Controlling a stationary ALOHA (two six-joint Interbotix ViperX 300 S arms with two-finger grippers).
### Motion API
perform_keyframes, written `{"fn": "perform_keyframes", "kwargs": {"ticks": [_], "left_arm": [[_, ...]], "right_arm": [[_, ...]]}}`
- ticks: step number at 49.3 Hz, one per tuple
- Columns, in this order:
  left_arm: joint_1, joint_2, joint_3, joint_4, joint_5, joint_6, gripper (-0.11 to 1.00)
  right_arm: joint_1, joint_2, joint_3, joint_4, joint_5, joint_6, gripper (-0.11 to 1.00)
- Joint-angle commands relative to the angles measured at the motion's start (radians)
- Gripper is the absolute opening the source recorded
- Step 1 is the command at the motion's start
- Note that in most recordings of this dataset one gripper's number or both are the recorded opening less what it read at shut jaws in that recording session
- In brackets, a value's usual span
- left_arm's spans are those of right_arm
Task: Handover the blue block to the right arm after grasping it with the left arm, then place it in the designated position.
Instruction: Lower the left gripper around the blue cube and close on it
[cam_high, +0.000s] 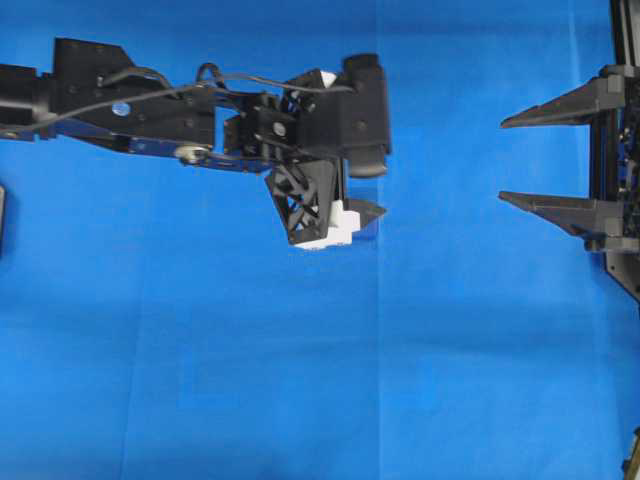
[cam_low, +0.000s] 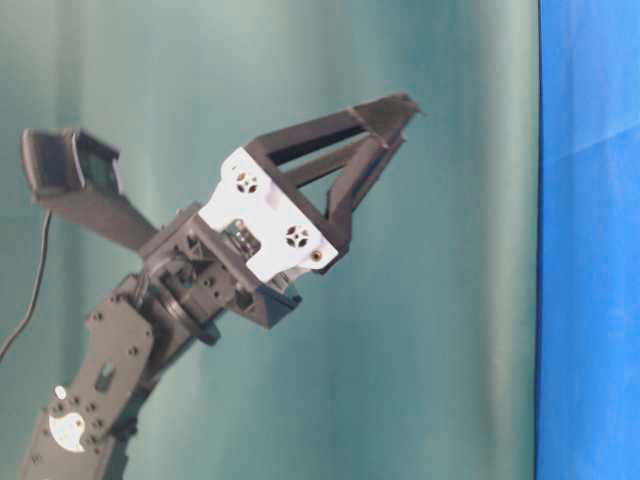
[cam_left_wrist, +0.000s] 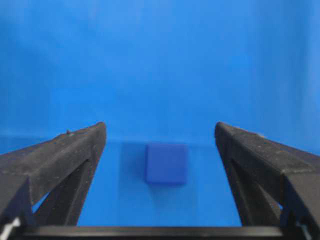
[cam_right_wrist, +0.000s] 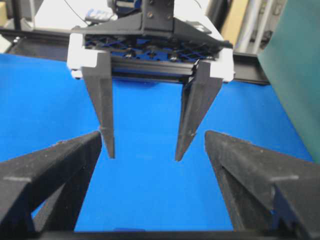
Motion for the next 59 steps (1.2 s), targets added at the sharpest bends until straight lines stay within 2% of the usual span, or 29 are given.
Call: {"fn": "perform_keyframes", "kwargs": {"ticks": [1,8,59], "left_arm": [[-0.011,-0.005,-0.058,0.002,0.055,0.002,0.93],[-0.009,0.006,-0.08,0.003,0.095,0.005,0.93],[-0.009,0.005,-0.075,0.003,0.101,0.005,0.93]], "right_arm": [[-0.002,0.008,-0.028,0.003,-0.003,0.002,0.98],[-0.002,0.008,-0.028,0.005,-0.002,0.002,0.98],[-0.002,0.006,-0.028,0.005,0.006,0.002,0.98]]}}
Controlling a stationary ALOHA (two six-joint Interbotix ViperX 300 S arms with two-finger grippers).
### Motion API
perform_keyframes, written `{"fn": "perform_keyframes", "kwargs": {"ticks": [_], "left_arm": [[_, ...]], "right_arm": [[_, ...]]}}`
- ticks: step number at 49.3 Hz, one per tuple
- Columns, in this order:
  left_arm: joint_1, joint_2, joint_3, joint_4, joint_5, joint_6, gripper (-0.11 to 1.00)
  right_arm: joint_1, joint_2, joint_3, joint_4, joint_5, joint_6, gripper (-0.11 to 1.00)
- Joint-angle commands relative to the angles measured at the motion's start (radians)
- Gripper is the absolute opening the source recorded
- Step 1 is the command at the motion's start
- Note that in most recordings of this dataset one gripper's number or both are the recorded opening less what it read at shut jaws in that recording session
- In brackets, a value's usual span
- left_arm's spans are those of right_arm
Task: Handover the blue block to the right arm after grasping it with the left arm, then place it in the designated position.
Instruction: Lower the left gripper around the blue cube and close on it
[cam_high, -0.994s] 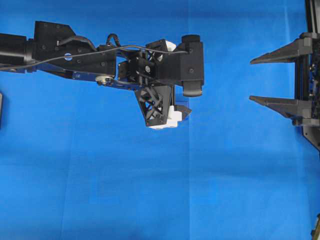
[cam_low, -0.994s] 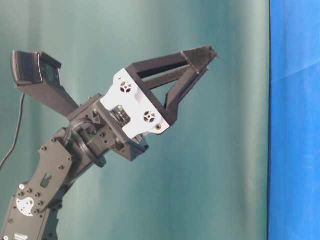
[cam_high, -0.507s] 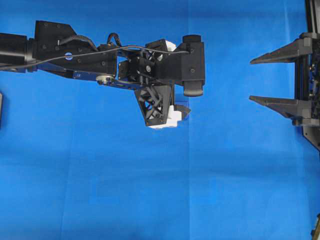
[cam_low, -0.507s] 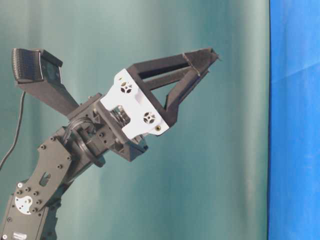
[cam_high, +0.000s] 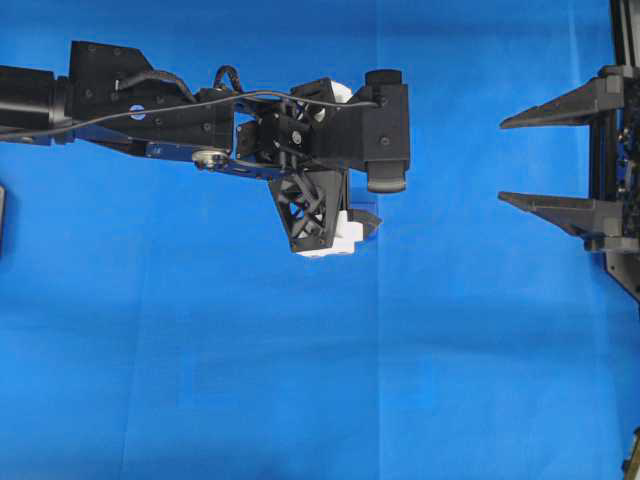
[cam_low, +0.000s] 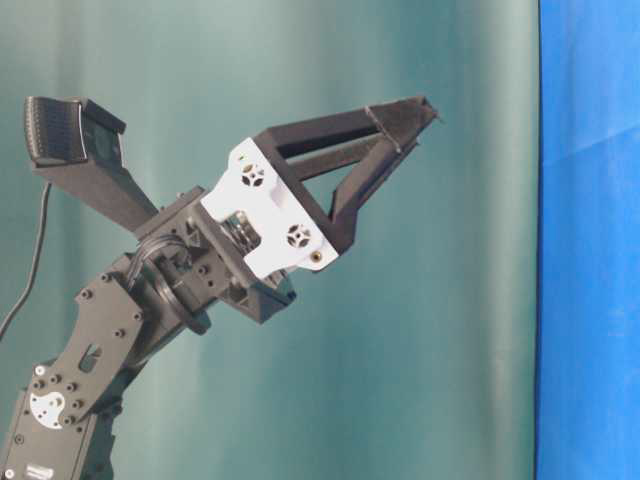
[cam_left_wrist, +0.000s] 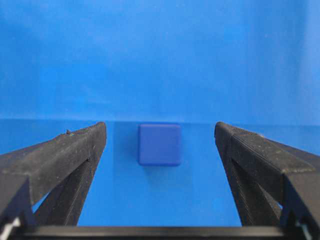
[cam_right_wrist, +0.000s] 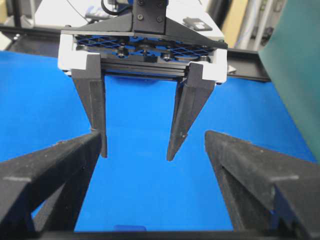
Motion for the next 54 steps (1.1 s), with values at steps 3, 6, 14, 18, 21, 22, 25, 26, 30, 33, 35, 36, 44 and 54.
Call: {"fn": "perform_keyframes", "kwargs": {"ticks": [3,6,14,18,21,22,25,26,30,33,35,36,44,54], "left_arm": [[0.002,-0.018,-0.021,0.003,-0.003,0.0,0.93],[0.002,-0.02,-0.023,0.002,-0.003,-0.002,0.93],[0.002,-0.017,-0.021,0.002,-0.003,-0.002,0.93],[0.002,-0.017,-0.018,0.003,-0.003,-0.002,0.93],[0.002,-0.017,-0.017,0.003,-0.005,-0.002,0.93],[0.002,-0.017,-0.017,0.002,-0.005,-0.003,0.93],[0.002,-0.017,-0.015,0.002,-0.006,-0.002,0.93],[0.002,-0.017,-0.014,0.003,-0.008,-0.003,0.93],[0.002,-0.015,-0.009,0.002,-0.009,-0.003,0.93],[0.002,-0.011,-0.008,0.003,-0.015,-0.003,0.93],[0.002,-0.006,-0.008,0.003,-0.02,-0.005,0.93],[0.002,-0.002,-0.006,0.003,-0.023,-0.005,0.93],[0.002,0.02,0.015,0.003,-0.067,-0.008,0.93],[0.003,0.04,0.069,0.003,-0.164,-0.018,0.93]], "right_arm": [[-0.002,0.008,-0.028,0.003,-0.002,0.002,0.98],[-0.002,0.008,-0.028,0.003,0.0,0.002,0.98],[-0.002,0.006,-0.028,0.003,-0.002,0.002,0.98],[-0.002,0.008,-0.028,0.003,0.0,0.002,0.98],[-0.002,0.008,-0.028,0.003,0.0,0.002,0.98],[-0.002,0.008,-0.026,0.003,0.0,0.002,0.98],[-0.002,0.008,-0.028,0.003,0.0,0.002,0.98],[-0.002,0.008,-0.028,0.003,0.0,0.002,0.98],[-0.002,0.008,-0.028,0.003,0.0,0.002,0.98],[-0.002,0.008,-0.028,0.003,0.0,0.002,0.98],[-0.002,0.008,-0.028,0.003,0.0,0.002,0.98],[-0.002,0.009,-0.028,0.003,0.0,0.002,0.98],[-0.002,0.014,-0.025,0.003,0.0,0.002,0.98],[-0.002,0.021,-0.025,0.003,0.0,0.002,0.98]]}}
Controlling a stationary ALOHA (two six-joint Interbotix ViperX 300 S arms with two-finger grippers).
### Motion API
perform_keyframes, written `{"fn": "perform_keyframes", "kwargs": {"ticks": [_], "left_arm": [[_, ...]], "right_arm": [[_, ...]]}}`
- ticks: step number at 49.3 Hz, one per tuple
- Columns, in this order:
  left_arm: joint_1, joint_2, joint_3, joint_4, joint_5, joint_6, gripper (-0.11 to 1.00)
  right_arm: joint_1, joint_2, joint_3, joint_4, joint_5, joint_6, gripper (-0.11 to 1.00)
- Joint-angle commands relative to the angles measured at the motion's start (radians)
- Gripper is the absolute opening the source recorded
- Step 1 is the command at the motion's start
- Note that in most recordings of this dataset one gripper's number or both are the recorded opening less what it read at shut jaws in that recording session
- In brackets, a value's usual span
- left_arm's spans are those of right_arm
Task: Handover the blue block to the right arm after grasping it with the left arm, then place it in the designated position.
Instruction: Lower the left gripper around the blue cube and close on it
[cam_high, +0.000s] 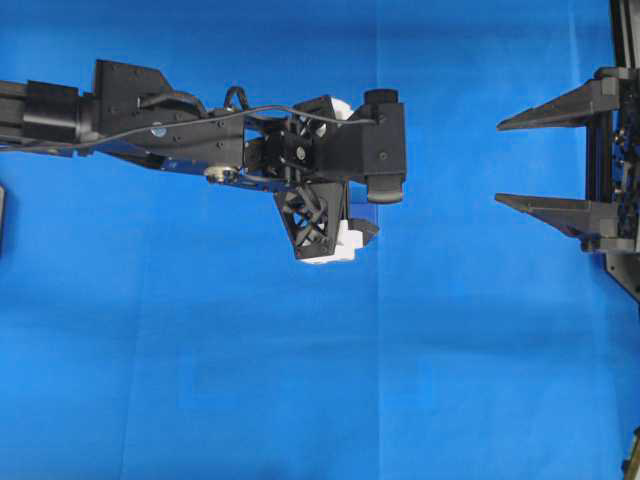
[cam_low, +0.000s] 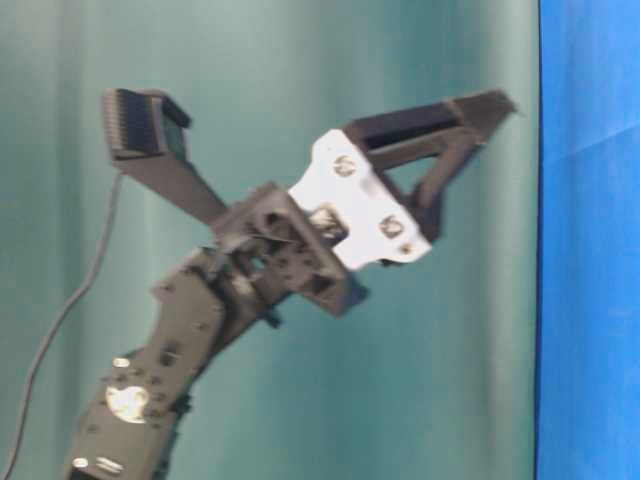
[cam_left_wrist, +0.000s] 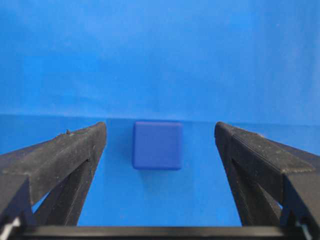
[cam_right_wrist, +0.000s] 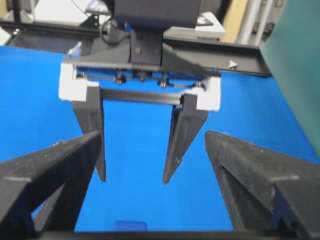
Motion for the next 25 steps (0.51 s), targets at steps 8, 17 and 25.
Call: {"fn": "perform_keyframes", "kwargs": {"ticks": [8,17,25], "left_arm": [[0.003,0.023,0.037,0.002,-0.097,-0.002,0.93],[0.012,0.066,0.058,0.003,-0.152,0.009,0.93],[0.02,0.104,0.074,0.003,-0.201,0.012,0.93]], "right_arm": [[-0.002,0.012,-0.023,0.003,-0.003,0.002,0.98],[-0.002,0.017,-0.023,0.003,-0.003,0.002,0.98],[-0.002,0.017,-0.021,0.003,-0.005,0.002,0.98]]}}
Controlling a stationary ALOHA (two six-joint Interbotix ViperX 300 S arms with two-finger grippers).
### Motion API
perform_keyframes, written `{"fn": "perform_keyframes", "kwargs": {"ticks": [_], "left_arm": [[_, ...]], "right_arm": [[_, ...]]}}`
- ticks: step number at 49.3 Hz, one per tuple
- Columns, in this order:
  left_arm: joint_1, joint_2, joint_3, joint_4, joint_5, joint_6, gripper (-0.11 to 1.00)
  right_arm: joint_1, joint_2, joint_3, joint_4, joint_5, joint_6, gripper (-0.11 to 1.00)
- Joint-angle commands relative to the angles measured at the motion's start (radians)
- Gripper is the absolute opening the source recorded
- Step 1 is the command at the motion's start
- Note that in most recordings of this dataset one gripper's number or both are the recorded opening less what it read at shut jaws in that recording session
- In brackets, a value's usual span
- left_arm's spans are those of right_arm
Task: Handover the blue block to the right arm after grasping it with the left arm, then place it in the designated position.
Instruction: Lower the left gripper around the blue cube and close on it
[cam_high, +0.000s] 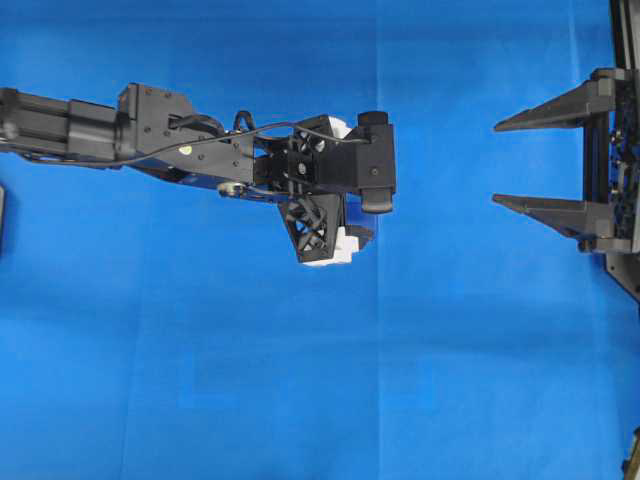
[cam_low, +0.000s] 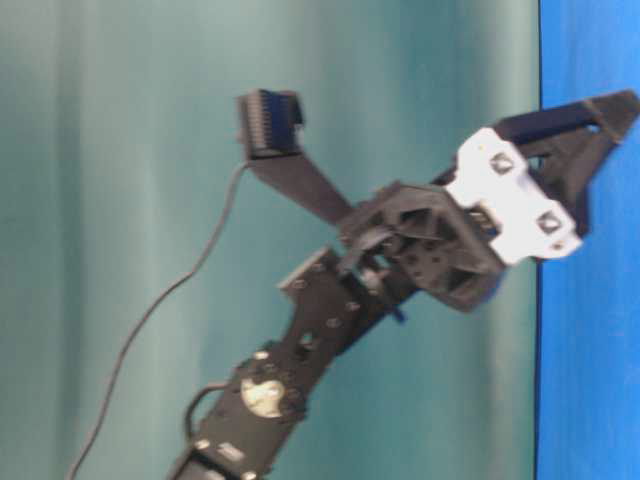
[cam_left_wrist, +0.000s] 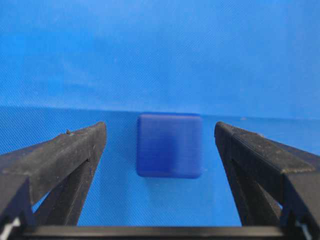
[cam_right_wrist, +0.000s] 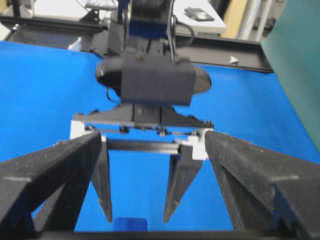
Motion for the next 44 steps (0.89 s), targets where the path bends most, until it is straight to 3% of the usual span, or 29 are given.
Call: {"fn": "perform_keyframes", "kwargs": {"ticks": [1,44], "left_arm": [[0.003,0.0,-0.005,0.003,-0.029,0.0,0.93],[-0.003,0.114,-0.006,0.003,-0.077,-0.017,0.93]], "right_arm": [[0.0,0.008,-0.021,0.003,-0.005,0.002,0.98],[-0.002,0.012,-0.021,0.003,-0.003,0.002,0.98]]}}
